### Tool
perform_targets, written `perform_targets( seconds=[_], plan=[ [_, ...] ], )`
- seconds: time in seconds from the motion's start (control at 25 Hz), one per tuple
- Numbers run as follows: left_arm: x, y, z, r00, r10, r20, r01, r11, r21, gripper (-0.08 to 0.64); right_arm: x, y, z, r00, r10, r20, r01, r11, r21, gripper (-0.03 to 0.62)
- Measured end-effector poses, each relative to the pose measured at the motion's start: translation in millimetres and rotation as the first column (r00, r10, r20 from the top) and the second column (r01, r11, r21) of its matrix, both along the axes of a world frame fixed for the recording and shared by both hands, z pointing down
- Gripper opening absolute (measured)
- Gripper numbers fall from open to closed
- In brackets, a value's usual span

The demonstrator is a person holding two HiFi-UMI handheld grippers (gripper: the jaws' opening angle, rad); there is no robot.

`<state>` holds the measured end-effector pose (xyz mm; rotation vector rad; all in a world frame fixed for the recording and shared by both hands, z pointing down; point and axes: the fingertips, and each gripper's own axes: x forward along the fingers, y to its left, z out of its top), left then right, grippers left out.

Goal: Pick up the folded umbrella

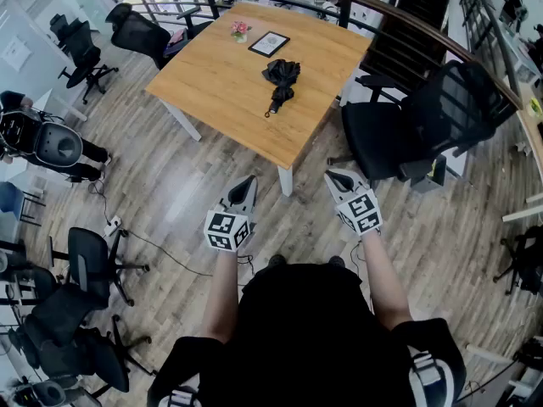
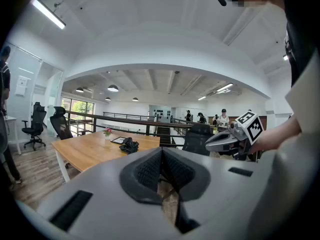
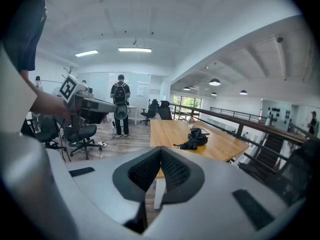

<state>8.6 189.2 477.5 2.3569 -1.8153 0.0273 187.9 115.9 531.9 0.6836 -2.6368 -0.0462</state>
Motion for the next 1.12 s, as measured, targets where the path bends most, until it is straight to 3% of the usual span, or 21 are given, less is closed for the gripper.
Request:
perform_targets(
  seconds=[0.48, 0.64, 1.12],
  plan=[
    [-75, 8, 16, 0.998, 0.055, -0.016, -0.056, 0.998, -0.022, 0.021, -64, 17, 8, 0.996, 0.077, 0.05, -0.074, 0.996, -0.051, 0.008],
    [-84, 12, 18, 0.997, 0.077, -0.025, -0.078, 0.997, -0.02, 0.021, -71, 27, 11, 0.996, 0.084, -0.033, -0.083, 0.996, 0.011, 0.008],
    [-81, 21, 26, 0.99, 0.139, -0.026, -0.14, 0.99, -0.029, 0.021, -83, 49, 2, 0.998, 0.068, -0.017, -0.067, 0.997, 0.044, 0.009]
  ],
)
